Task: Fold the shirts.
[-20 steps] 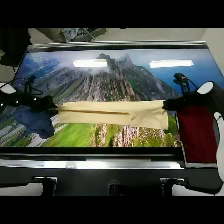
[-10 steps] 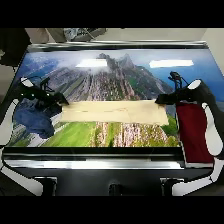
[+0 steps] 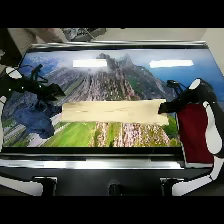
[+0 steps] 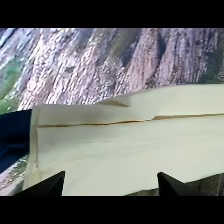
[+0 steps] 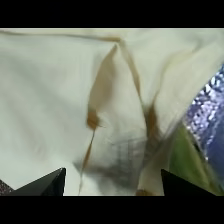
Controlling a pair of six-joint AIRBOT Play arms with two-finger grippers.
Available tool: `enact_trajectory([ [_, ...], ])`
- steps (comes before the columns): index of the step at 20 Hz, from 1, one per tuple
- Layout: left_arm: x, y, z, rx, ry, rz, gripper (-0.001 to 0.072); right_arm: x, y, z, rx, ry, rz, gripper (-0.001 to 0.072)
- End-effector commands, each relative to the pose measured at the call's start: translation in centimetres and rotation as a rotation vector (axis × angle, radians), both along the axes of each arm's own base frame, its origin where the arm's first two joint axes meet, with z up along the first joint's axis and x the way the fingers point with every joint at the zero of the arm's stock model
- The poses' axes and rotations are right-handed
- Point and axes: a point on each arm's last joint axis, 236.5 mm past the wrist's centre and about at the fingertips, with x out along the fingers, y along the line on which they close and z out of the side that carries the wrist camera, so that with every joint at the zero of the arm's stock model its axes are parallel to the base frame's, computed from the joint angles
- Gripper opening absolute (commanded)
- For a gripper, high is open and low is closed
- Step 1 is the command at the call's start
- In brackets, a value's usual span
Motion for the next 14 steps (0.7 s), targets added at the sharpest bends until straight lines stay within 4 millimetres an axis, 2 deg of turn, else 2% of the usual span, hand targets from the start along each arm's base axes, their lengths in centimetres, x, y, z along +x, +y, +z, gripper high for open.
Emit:
enact_trajectory([
  [1,-0.9,-2.9,4.3,0.010,-0.103,-0.073,0.0708,-0.3,1.3,-2.0,0.068,0.075,-0.075,0.0720],
  [4,-1.9,-6.2,6.2,0.012,-0.150,-0.156,0.0708,-0.4,2.2,-3.1,0.109,0.136,-0.159,0.0696],
  [5,-2.2,-7.4,6.2,0.017,-0.165,-0.202,0.0708,-0.4,2.3,-3.1,0.118,0.143,-0.176,0.0574],
  [6,-2.5,-8.6,6.1,0.019,-0.176,-0.245,0.0708,-0.3,2.4,-3.0,0.121,0.140,-0.180,0.0237],
  [7,-2.7,-10.0,5.9,0.019,-0.186,-0.279,0.0708,-0.1,2.7,-2.5,0.134,0.132,-0.182,0.0044],
  [8,-3.0,-11.5,5.5,0.019,-0.193,-0.314,0.0706,0.1,2.8,-1.6,0.139,0.101,-0.158,0.0040],
  [9,-3.2,-13.0,4.9,0.015,-0.197,-0.334,0.0661,0.4,2.8,-0.4,0.136,0.061,-0.130,0.0039],
  [10,-3.3,-14.6,4.1,0.010,-0.199,-0.353,0.0470,0.6,2.8,1.2,0.132,0.024,-0.115,0.0039],
  [11,-3.6,-16.7,2.9,-0.007,-0.197,-0.373,0.0201,0.5,2.8,2.9,0.128,-0.007,-0.103,0.0039],
  [12,-4.1,-19.1,1.6,-0.033,-0.186,-0.393,0.0077,0.2,2.9,4.9,0.126,-0.036,-0.088,0.0039],
  [14,-5.4,-23.8,-1.6,-0.084,-0.143,-0.433,0.0045,-0.8,3.6,8.8,0.116,-0.090,-0.041,0.0039],
])
